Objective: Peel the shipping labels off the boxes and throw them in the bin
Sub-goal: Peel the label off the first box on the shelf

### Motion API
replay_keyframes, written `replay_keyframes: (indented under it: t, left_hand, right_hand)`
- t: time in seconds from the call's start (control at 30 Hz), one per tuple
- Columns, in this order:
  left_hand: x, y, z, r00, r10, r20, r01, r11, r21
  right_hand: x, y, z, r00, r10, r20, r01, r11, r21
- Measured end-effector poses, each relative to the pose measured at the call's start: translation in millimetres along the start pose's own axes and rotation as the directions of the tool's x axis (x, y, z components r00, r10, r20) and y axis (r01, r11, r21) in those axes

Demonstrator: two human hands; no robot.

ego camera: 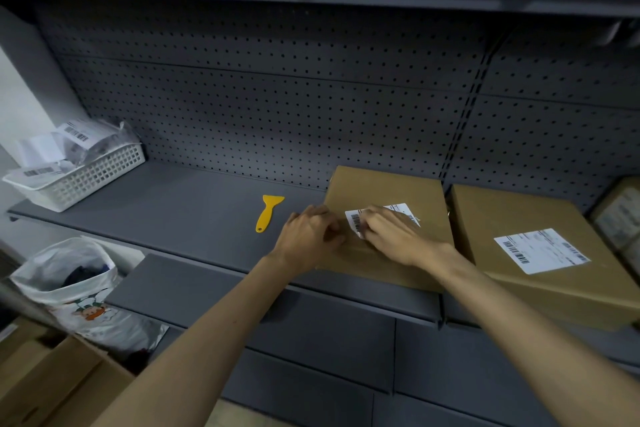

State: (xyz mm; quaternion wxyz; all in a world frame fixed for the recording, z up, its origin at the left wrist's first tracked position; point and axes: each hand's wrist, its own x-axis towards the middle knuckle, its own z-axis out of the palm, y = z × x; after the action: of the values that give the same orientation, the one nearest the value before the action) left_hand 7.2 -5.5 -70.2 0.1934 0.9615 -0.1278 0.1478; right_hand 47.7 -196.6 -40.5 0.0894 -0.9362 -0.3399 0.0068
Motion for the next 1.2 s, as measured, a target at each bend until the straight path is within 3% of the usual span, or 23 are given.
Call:
replay_keyframes:
  t: [0.13, 0.4, 0.63, 0.73, 0.87, 0.97, 1.2]
  left_hand:
    - [-2, 2, 1, 0.999, -0.009, -0.032, 0.009, 1.0, -0.012]
    - [-5, 5, 6, 0.996, -0.019, -0.084, 0.019, 1.0, -0.006]
    - [-3, 3, 9, 0.996, -0.058, -0.071, 0.057, 0.998, -0.015]
    - [-1, 2, 10, 0.996, -0.058, -0.071, 0.057, 0.998, -0.02]
    - [1, 1, 12, 0.996, -0.043, -0.074, 0.042, 0.999, -0.014]
    - [1, 0, 12, 0.997, -0.036, -0.072, 0.035, 0.999, -0.01]
    - [2, 0, 10, 0.998, -0.045, -0.048, 0.044, 0.999, -0.009]
  right_hand:
    - [-2, -5, 2, 0.999, 0.032, -0.042, -0.03, 0.998, 0.056]
    - [-8, -15, 11, 0.988, -0.019, -0.156, 0.004, 0.995, -0.095]
    - [-4, 17, -13, 0.963, 0.198, -0.182, -0.191, 0.98, 0.057]
    - [-6, 8, -2, 0.952, 0.172, -0.251, -0.146, 0.982, 0.12]
    - [-9, 8, 2, 0.937, 0.056, -0.345, -0.085, 0.994, -0.069]
    - [-13, 4, 4, 0.928, -0.009, -0.373, -0.034, 0.993, -0.11]
    - [-6, 10, 17, 0.943, 0.114, -0.313, -0.138, 0.989, -0.053]
